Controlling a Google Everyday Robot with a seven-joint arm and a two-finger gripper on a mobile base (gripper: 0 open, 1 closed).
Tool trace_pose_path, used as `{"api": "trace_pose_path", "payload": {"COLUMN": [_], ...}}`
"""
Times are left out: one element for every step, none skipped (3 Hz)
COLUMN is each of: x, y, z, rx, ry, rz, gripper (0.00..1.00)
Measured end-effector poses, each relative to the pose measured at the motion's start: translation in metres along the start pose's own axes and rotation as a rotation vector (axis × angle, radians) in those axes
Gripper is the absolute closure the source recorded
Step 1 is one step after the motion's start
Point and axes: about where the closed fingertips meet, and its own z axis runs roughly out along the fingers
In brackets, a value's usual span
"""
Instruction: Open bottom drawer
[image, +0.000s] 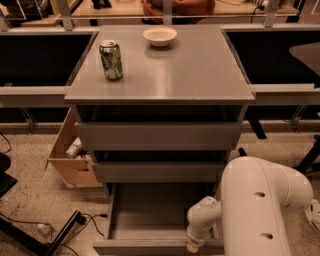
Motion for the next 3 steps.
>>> {"api": "trace_pose_path", "payload": {"x": [0.0003, 0.0011, 0.0008], "y": [0.011, 0.0203, 0.0197], "z": [-0.002, -0.0032, -0.0033], "rx": [-0.022, -0.043, -0.043], "ry": [-0.029, -0.056, -0.056], "rz": [0.053, 0.103, 0.103], "gripper": [1.0, 1.0, 1.0]}}
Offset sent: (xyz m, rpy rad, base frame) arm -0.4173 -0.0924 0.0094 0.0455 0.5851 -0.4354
